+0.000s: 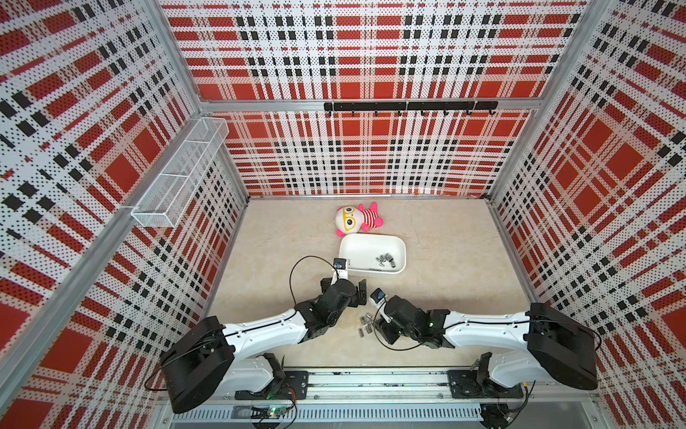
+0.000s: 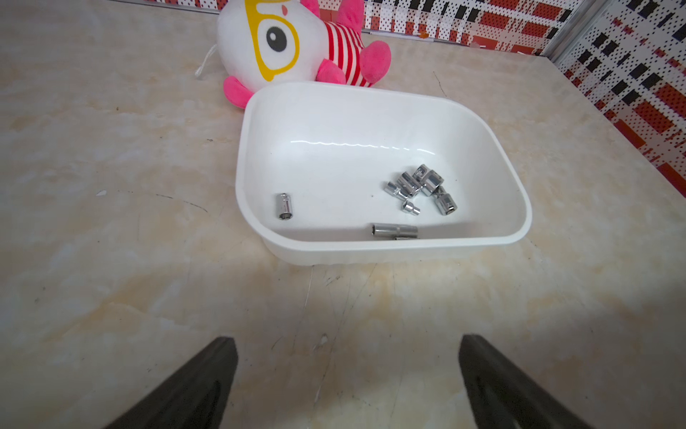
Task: Put the socket on the desktop into the storage box
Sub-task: Pick up the socket head from the center of the board.
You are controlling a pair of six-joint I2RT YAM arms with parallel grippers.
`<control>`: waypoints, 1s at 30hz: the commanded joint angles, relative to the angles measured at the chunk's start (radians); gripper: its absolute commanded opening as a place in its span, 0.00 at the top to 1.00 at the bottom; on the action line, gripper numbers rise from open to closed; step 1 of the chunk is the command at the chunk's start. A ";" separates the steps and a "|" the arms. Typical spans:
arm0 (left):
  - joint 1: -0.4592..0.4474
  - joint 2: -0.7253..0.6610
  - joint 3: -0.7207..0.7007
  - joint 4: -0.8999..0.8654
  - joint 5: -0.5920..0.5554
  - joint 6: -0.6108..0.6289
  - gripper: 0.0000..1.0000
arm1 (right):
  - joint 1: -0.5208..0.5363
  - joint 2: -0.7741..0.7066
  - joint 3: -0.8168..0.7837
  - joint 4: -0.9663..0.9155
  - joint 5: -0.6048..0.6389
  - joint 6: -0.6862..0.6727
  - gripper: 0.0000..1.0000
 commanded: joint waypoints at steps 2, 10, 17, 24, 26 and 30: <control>-0.005 -0.005 0.023 -0.006 -0.015 0.010 0.00 | 0.009 0.041 0.036 -0.009 0.016 -0.002 0.59; -0.005 -0.009 0.024 -0.008 -0.022 0.011 0.00 | 0.009 0.080 0.055 -0.026 0.041 0.001 0.62; -0.005 -0.010 0.023 -0.008 -0.022 0.011 0.00 | 0.009 0.095 0.062 -0.033 0.046 0.003 0.63; -0.005 -0.011 0.023 -0.009 -0.032 0.011 0.00 | 0.008 0.102 0.066 -0.038 0.049 0.003 0.64; -0.005 -0.010 0.023 -0.012 -0.037 0.010 0.00 | 0.008 0.104 0.067 -0.038 0.048 0.002 0.63; -0.005 -0.011 0.022 -0.013 -0.043 0.007 0.00 | 0.008 0.110 0.070 -0.038 0.049 -0.002 0.62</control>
